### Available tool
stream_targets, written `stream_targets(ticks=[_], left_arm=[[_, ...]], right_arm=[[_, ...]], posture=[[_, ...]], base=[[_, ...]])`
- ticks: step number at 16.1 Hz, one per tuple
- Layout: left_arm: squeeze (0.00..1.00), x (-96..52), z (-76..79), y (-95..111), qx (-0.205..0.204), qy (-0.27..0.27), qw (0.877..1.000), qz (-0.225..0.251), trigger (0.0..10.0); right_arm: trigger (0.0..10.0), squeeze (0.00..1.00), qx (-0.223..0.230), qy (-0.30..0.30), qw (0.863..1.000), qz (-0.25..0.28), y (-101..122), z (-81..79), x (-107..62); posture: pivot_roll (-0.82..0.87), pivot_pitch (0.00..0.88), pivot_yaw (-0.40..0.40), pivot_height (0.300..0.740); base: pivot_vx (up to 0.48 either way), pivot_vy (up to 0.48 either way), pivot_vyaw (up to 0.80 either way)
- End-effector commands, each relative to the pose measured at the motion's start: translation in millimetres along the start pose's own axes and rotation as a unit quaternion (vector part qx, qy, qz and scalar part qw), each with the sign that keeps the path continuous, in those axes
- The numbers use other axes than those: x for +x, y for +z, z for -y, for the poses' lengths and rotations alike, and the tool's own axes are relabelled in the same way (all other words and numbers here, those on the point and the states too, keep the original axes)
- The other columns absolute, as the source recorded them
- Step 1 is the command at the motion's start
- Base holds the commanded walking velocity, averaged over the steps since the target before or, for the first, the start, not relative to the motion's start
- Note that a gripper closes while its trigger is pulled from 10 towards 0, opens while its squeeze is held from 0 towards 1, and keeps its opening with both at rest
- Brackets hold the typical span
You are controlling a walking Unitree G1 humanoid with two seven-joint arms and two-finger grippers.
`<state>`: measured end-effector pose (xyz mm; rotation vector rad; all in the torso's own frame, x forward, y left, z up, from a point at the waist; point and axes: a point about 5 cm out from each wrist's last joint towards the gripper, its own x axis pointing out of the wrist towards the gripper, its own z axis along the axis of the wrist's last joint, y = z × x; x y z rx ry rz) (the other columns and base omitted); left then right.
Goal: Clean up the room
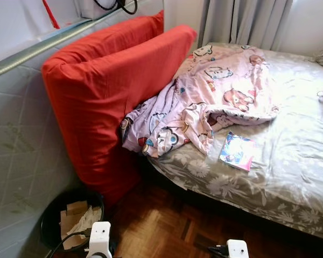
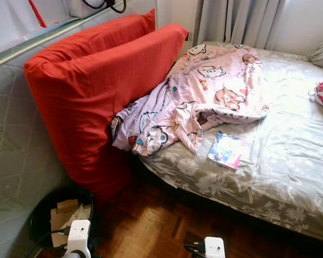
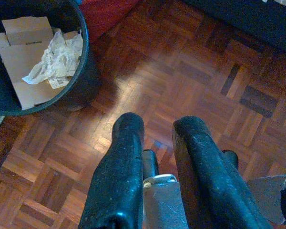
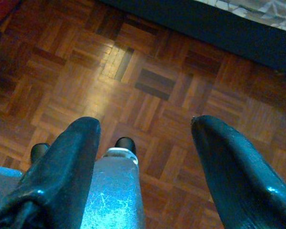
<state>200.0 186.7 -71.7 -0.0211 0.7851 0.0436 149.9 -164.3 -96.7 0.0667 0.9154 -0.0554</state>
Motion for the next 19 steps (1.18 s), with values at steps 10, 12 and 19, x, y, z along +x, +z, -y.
stream_targets(ticks=[10, 12, 19], left_arm=[[0.00, -1.1, -1.8, -3.9, -0.001, 0.001, 1.000, -0.009, 10.0], [0.00, -1.1, -1.6, -4.0, -0.001, 0.001, 1.000, -0.008, 10.0], [0.00, -1.0, -1.2, -3.9, -0.003, 0.002, 1.000, -0.008, 10.0]], right_arm=[[10.0, 0.00, 0.000, 0.003, 1.000, -0.001, -1.0, -1.4, -0.3], [10.0, 0.00, 0.001, 0.003, 1.000, 0.000, -1.0, -1.2, -0.3], [10.0, 0.00, 0.009, 0.002, 1.000, -0.005, -2.0, -0.8, -0.3]], posture=[[-0.03, 0.060, 0.003, 0.740], [-0.03, 0.060, 0.002, 0.740], [-0.03, 0.059, 0.000, 0.740]], base=[[0.338, 0.000, 0.00], [0.360, 0.000, 0.00], [0.358, 0.000, -0.11]])
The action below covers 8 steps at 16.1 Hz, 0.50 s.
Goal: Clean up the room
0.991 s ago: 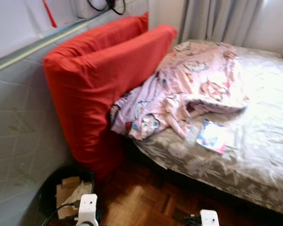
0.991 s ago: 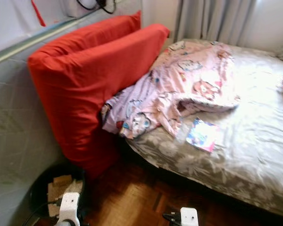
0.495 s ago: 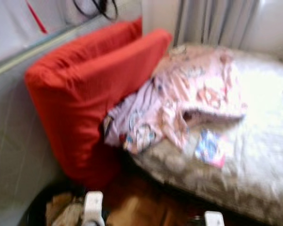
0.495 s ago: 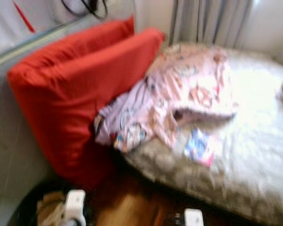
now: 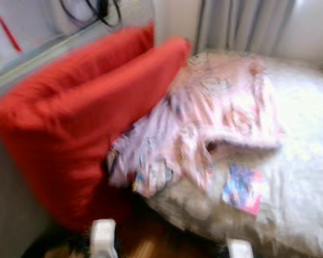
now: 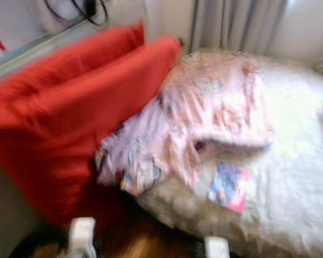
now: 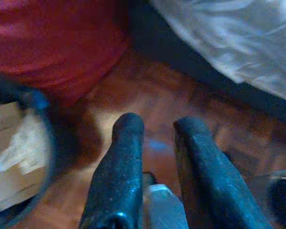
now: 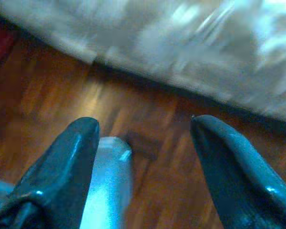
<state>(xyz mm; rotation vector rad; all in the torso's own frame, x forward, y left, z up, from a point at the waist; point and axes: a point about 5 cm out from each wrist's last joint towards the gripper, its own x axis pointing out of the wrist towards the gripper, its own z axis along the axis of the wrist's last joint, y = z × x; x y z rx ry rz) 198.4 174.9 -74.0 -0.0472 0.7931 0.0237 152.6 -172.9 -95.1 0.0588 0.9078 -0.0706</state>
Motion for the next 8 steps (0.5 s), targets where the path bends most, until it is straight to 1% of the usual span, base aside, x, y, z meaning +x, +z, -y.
stream_targets(ticks=[1, 4, 6, 7, 8], left_arm=[[0.00, -1.5, -12.8, -1, 0.005, 0.015, 1.000, -0.003, 10.0], [0.00, -1.4, -13.1, 0, 0.005, 0.016, 1.000, -0.003, 10.0], [0.00, -0.8, -14.0, 3, 0.005, 0.021, 1.000, 0.004, 10.0], [0.00, 0.5, -14.9, 9, 0.003, 0.024, 1.000, 0.015, 10.0], [0.00, 1.0, -14.8, 11, 0.004, 0.024, 1.000, 0.018, 10.0]], right_arm=[[10.0, 0.00, 0.005, 0.011, 1.000, -0.012, -6, -9.2, -1.0], [10.0, 0.00, 0.005, 0.012, 1.000, -0.012, -6, -9.3, -1.0], [10.0, 0.00, 0.004, 0.011, 1.000, -0.011, -6, -9.3, -1.0], [10.0, 0.00, 0.004, 0.011, 1.000, -0.009, -6, -9.1, -1.1], [10.0, 0.00, 0.003, 0.010, 1.000, -0.007, -5, -9.0, -1.1]], posture=[[-0.03, 0.061, 0.000, 0.740], [-0.03, 0.061, 0.001, 0.740], [-0.03, 0.061, 0.002, 0.740], [-0.03, 0.061, 0.001, 0.740], [-0.03, 0.061, 0.001, 0.740]], base=[[0.360, 0.000, -0.78], [0.350, 0.000, -0.75], [0.000, 0.000, -0.75], [0.000, 0.000, -0.55], [0.000, 0.000, 0.00]])
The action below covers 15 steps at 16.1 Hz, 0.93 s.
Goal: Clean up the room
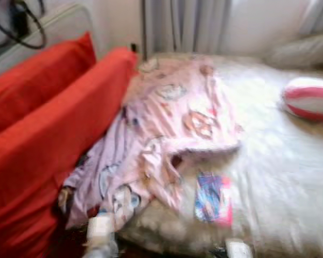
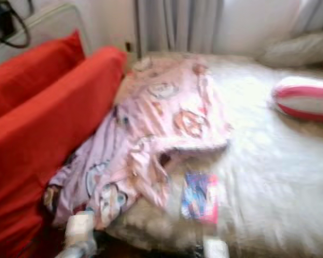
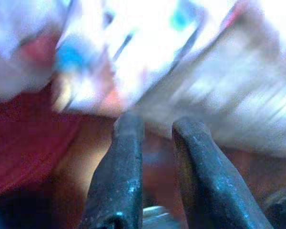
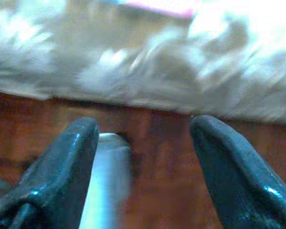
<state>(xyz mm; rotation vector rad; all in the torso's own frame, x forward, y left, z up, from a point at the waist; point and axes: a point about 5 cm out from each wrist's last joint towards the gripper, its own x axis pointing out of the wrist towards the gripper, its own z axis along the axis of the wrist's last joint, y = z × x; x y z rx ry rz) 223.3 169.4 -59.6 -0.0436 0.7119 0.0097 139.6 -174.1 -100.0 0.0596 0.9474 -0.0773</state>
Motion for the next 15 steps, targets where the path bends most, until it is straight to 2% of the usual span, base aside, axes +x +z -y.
stream_targets(ticks=[1, 8, 10, 11, 12, 15], left_arm=[[0.00, -7.1, -21.4, -14, 0.005, 0.030, 0.999, -0.020, 10.0], [0.00, -1.5, -18.0, 7, -0.002, 0.021, 0.999, 0.028, 10.0], [0.00, -0.6, -20.4, 21, -0.003, 0.016, 0.998, 0.068, 10.0], [0.00, -0.7, -22.9, 34, -0.010, 0.015, 0.994, 0.109, 10.0], [0.00, -1.0, -23.6, 40, -0.013, 0.012, 0.992, 0.129, 10.0], [0.00, -8.1, -27.5, 68, -0.017, 0.010, 0.972, 0.232, 10.0]], right_arm=[[10.0, 0.00, -0.002, 0.015, 1.000, 0.014, 8, -11.5, 2.5], [10.0, 0.00, 0.008, 0.014, 0.999, 0.050, 12, -10.9, 1.1], [10.0, 0.00, 0.000, 0.015, 0.996, 0.082, 16, -11.0, -0.6], [10.0, 0.00, 0.010, 0.012, 0.994, 0.111, 19, -10.7, -2.5], [10.0, 0.00, 0.015, 0.012, 0.992, 0.125, 21, -10.7, -3.6], [10.0, 0.00, 0.030, 0.003, 0.987, 0.159, 21, -9.0, -8.1]], posture=[[-0.03, 0.061, 0.002, 0.740], [-0.04, 0.063, 0.001, 0.740], [-0.04, 0.065, -0.004, 0.740], [-0.04, 0.067, -0.003, 0.740], [-0.05, 0.066, -0.002, 0.740], [-0.06, 0.048, -0.005, 0.740]], base=[[0.000, 0.000, 0.00], [0.000, 0.000, 0.00], [0.000, 0.000, 0.00], [0.000, 0.000, 0.00], [0.000, 0.000, 0.00], [0.000, 0.000, 0.00]])
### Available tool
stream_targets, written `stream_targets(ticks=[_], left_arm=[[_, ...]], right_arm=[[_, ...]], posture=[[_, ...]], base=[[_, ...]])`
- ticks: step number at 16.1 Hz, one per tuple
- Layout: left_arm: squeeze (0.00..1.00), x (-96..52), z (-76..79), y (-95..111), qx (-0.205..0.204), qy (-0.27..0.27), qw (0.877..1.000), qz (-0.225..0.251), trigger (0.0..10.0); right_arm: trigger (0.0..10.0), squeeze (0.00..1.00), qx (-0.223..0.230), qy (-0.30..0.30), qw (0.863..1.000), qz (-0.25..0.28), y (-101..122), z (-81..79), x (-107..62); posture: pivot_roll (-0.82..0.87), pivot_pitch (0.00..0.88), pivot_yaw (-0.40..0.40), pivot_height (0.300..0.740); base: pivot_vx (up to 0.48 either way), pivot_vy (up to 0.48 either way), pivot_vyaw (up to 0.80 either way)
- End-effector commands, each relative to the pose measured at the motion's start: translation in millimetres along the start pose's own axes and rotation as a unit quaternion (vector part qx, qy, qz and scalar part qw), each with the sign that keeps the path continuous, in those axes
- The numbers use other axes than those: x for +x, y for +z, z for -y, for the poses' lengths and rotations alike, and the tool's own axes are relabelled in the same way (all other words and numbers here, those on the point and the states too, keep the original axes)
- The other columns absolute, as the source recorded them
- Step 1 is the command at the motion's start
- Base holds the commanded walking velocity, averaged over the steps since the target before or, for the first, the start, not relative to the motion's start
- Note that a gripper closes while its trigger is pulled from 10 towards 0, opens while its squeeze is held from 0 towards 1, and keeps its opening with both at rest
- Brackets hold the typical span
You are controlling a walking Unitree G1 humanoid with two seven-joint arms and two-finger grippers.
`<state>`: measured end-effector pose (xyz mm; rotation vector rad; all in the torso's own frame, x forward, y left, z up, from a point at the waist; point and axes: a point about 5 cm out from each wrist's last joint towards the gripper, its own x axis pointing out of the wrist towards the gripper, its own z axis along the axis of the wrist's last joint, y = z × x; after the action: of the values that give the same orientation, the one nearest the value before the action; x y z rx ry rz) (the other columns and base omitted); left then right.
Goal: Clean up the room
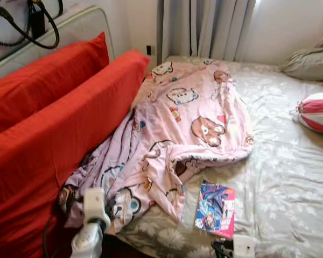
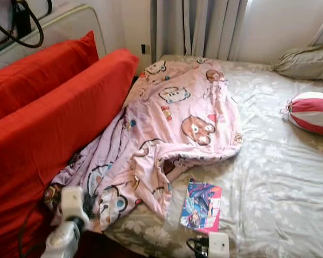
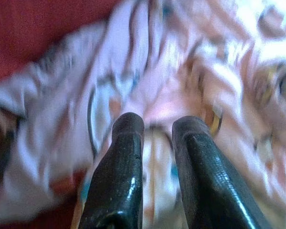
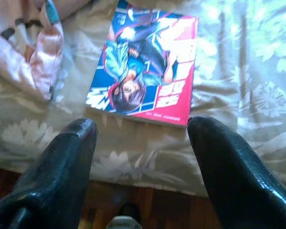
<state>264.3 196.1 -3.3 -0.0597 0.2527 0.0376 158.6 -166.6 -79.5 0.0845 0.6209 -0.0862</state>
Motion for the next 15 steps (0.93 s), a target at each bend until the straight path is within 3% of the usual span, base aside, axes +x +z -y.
stream_targets(ticks=[1, 2, 8, 12, 15], left_arm=[[0.00, -2.8, -4.4, 3, -0.003, 0.003, 1.000, 0.018, 10.0], [0.00, -4.1, -4.6, 9, 0.000, -0.007, 0.999, 0.043, 10.0], [0.00, -15.6, -0.9, 16, 0.005, -0.035, 0.996, 0.084, 10.0], [0.00, -6.0, 6.4, 27, 0.001, -0.049, 0.994, 0.093, 10.0], [0.00, -4.3, 9.1, 25, -0.001, -0.052, 0.995, 0.085, 10.0]], right_arm=[[10.0, 0.00, 0.000, -0.013, 0.996, 0.083, 39, 9.2, 14.2], [10.0, 0.00, -0.008, -0.018, 0.974, 0.226, 111, 18.0, 27.5], [10.0, 0.00, -0.001, -0.013, 0.958, 0.288, 121, 12.8, 10.3], [10.0, 0.00, -0.005, -0.018, 0.962, 0.272, 112, 4.0, 5.3], [10.0, 0.00, -0.030, -0.030, 0.973, 0.226, 99, -0.7, 7.1]], posture=[[-0.05, 0.045, -0.006, 0.740], [-0.05, 0.033, -0.009, 0.740], [-0.06, 0.000, -0.020, 0.740], [-0.07, 0.000, -0.006, 0.740], [-0.07, 0.000, -0.003, 0.740]], base=[[0.000, 0.000, 0.00], [0.000, 0.000, 0.00], [0.000, 0.000, 0.00], [0.000, 0.000, 0.00], [0.000, 0.000, 0.00]])
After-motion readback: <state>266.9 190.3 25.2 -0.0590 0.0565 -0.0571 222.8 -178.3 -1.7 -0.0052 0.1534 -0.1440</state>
